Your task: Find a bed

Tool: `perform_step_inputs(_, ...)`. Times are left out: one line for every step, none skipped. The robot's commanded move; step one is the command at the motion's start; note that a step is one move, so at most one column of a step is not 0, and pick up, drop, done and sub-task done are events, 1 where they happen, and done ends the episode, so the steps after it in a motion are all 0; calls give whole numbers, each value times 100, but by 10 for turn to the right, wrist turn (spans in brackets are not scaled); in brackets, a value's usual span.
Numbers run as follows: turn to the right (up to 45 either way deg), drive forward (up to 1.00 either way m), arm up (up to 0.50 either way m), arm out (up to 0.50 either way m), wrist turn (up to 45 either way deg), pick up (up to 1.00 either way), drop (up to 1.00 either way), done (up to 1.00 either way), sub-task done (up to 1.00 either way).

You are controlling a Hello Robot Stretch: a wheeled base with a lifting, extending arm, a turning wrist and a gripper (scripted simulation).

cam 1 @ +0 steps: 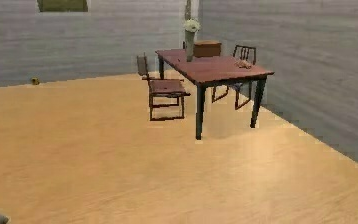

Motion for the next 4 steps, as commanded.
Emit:
perform_step_inputs(0,5,0,0,0,0,0,0,0)
perform_step_inputs(-450,0,0,0,0,0,0,0,0)
perform_step_inputs(-330,0,0,0,0,0,0,0,0)
perform_step_inputs(0,15,0,0,0,0,0,0,0)
